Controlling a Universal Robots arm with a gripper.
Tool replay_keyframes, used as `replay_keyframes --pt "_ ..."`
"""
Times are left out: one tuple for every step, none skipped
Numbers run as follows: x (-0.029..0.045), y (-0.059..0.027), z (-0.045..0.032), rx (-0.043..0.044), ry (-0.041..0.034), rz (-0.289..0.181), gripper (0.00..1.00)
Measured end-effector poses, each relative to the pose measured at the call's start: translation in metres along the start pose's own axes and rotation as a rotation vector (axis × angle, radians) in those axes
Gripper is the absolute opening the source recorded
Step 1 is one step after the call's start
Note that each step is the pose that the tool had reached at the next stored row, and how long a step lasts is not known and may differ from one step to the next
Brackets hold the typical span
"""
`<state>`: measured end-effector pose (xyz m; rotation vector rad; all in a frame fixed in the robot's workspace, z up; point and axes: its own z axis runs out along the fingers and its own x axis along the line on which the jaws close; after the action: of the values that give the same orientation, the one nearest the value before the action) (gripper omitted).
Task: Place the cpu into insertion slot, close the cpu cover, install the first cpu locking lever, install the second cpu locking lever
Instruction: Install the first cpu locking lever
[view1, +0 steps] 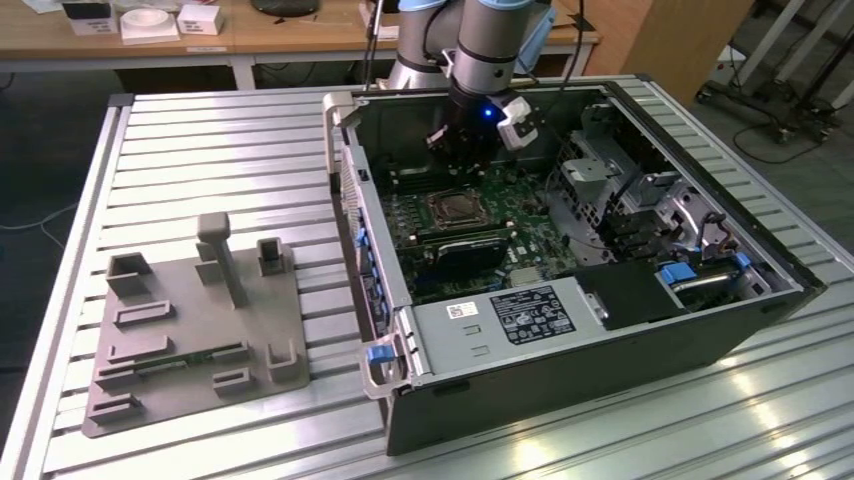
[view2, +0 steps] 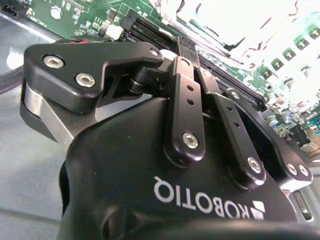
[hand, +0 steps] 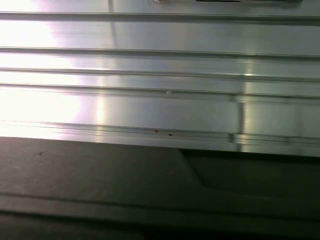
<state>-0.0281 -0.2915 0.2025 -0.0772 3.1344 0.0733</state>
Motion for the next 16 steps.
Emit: replay_keyframes --pt "0.0 0.0 0.0 0.0001 -0.0002 0.0 0.1" --pt "0.0 0.0 0.0 0.0002 -0.0005 0.0 0.1" --pt "0.0 0.0 0.0 0.0003 -0.0008 0.0 0.1" --pt "0.0 0.0 0.0001 0.0004 -0.0011 0.0 0.1" --pt "0.0 -0.0001 0.0001 0.0003 -0.0013 0.0 0.1" --pt "0.0 -0.0001 0.0003 0.0001 -0.0017 0.0 0.1" --pt "0.0001 -0.0002 0.0004 0.0002 -0.0017 0.0 0.1" --pt "0.0 -0.0003 0.0007 0.0006 -0.0018 0.0 0.1" --pt "0.0 -0.0004 0.0011 0.0014 -0.0017 0.0 0.1" --pt "0.0 -0.0004 0.0016 0.0023 -0.0017 0.0 0.1" --pt "0.0 -0.0005 0.0022 0.0032 -0.0017 0.0 0.1" --pt "0.0 -0.0006 0.0027 0.0043 -0.0016 0.0 0.1" --pt "0.0 -0.0006 0.0032 0.0052 -0.0016 0.0 0.1" --pt "0.0001 -0.0006 0.0034 0.0059 -0.0016 0.0 0.1" --pt "0.0001 -0.0007 0.0034 0.0065 -0.0014 0.0 0.1" --pt "0.0001 -0.0007 0.0034 0.0066 -0.0015 0.0 0.1"
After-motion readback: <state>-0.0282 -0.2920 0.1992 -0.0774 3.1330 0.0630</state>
